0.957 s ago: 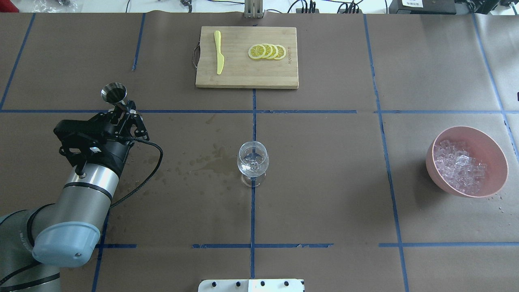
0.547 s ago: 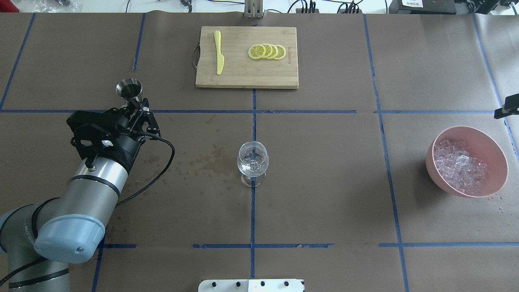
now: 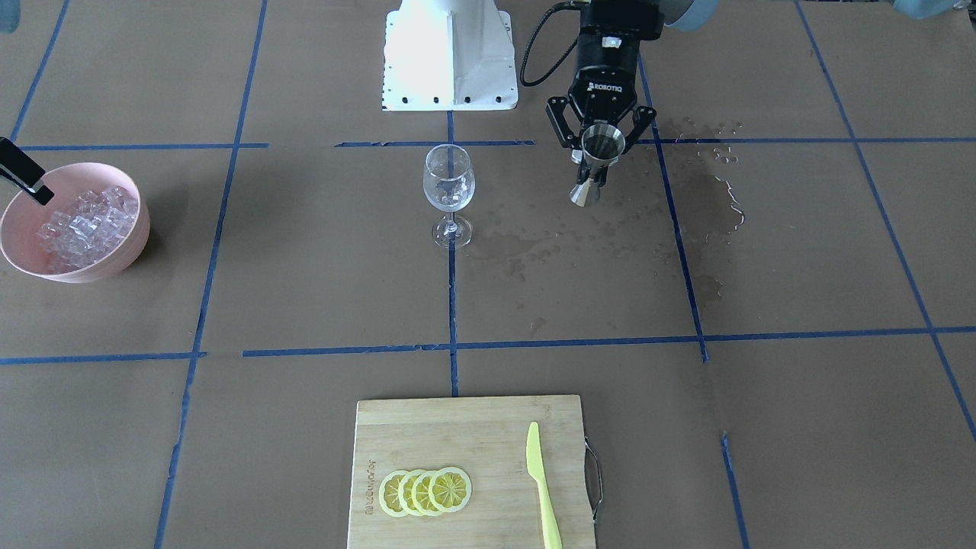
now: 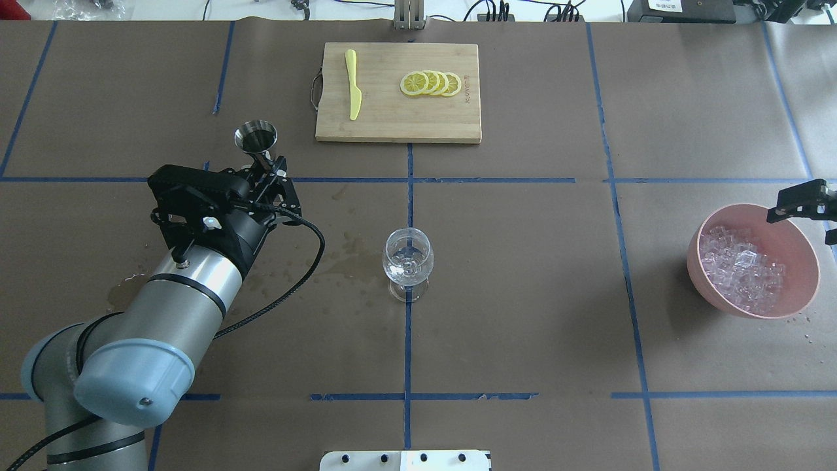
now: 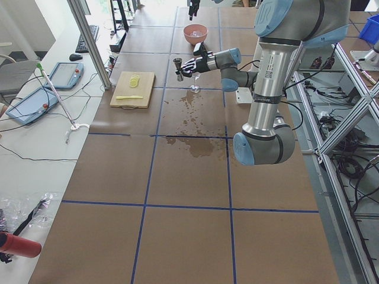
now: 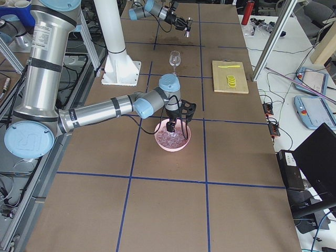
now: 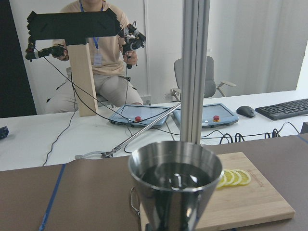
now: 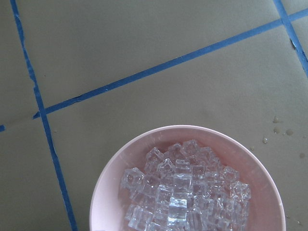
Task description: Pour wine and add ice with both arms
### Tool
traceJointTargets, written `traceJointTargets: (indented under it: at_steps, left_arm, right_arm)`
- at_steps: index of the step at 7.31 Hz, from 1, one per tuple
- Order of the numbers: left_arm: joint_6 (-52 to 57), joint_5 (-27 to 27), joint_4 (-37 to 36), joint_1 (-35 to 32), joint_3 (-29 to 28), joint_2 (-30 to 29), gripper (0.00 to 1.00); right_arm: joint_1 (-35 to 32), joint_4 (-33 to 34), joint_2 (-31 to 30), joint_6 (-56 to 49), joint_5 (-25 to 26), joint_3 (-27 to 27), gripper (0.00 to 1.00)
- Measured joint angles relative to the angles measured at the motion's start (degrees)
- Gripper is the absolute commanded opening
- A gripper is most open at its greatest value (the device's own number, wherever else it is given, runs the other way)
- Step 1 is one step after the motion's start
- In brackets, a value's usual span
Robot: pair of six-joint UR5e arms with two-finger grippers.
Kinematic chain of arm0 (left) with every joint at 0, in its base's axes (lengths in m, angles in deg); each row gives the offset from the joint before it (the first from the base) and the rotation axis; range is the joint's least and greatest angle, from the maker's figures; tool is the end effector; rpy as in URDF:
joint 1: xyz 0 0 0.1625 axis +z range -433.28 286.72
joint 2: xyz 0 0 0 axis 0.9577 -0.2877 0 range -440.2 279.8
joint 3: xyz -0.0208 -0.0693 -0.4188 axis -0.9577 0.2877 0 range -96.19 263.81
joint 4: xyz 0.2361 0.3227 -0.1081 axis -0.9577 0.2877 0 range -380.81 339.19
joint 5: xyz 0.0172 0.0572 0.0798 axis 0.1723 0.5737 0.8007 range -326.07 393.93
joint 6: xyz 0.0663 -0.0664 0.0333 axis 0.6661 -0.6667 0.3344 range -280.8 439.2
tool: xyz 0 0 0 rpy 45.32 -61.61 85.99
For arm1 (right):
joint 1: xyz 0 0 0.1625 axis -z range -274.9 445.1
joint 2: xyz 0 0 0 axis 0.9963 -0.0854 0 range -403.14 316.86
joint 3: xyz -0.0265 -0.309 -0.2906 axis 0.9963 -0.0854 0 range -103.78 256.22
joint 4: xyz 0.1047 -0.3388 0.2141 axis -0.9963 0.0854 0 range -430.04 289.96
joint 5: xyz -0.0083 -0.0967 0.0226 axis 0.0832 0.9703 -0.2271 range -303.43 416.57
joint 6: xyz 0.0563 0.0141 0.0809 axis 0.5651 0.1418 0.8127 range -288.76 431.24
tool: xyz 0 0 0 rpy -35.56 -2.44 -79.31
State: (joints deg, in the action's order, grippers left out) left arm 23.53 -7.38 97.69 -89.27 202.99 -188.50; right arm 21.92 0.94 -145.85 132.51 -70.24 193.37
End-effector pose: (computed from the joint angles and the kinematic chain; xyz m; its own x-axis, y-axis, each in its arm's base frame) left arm 0.4102 -0.3340 0.1961 0.6901 0.1895 -0.6985 0.5973 0.3959 0.6975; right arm -0.1208 -0.4021 0.4909 0.6019 0.3376 0.7237 -0.3150 0.9331 -0.1734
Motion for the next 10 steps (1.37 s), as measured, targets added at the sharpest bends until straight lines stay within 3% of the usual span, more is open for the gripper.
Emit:
traceJointTargets:
  at_steps: [6,10]
  left_arm:
    - [12.9,-1.7,-1.0,3.4,-0.9,-7.1,0.00]
    - [20.7,-1.0,-1.0,4.3,-4.4,-8.5,0.00]
  right_arm:
    - [1.9,-0.1,-0.1,1.3,0.3,-0.1,1.00]
    - [2.7,-0.2,0.0,1.5,0.4,0.1,1.00]
